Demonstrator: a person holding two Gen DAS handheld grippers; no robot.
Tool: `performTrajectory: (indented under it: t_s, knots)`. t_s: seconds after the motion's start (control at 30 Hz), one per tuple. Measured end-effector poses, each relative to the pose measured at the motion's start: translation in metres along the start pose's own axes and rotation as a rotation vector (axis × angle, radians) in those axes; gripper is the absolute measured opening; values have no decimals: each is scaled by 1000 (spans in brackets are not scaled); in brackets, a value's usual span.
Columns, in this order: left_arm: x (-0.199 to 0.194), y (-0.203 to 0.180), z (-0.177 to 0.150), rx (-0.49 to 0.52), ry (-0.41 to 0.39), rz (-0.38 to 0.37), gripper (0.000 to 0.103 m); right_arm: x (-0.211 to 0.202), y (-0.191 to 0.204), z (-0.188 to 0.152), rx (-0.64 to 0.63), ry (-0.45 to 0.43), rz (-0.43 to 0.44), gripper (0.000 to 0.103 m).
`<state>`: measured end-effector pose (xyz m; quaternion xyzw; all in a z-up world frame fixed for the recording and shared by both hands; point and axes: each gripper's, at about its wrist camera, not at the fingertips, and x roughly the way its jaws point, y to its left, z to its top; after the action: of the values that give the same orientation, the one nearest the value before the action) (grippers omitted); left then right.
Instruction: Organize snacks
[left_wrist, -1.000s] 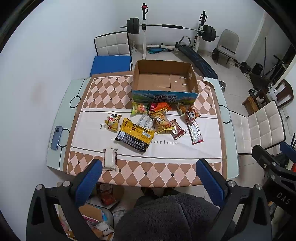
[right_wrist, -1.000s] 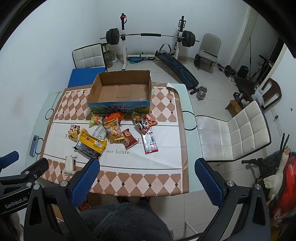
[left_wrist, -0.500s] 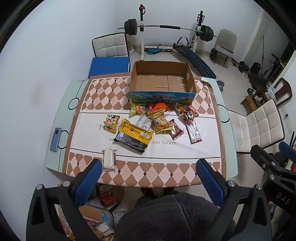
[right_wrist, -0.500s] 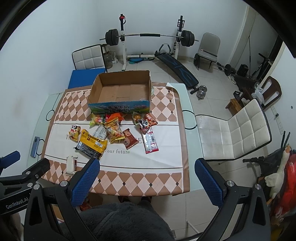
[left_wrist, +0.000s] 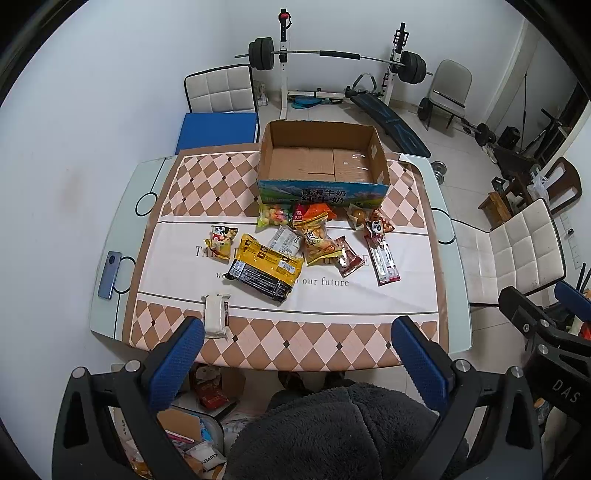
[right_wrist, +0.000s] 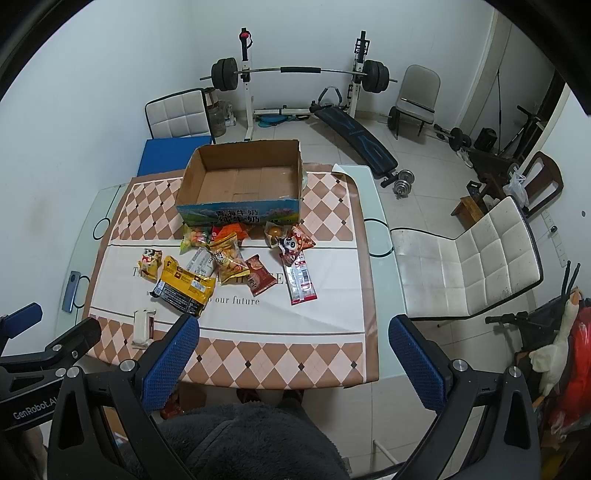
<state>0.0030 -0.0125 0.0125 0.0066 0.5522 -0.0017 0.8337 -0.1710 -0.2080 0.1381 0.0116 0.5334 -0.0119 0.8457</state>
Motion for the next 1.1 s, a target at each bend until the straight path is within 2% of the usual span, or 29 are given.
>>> performTrajectory:
  t_s: [1.1]
  knots:
    - [-1, -1, -1, 1, -3, -2, 103, -1, 3, -3, 7, 2, 9, 103]
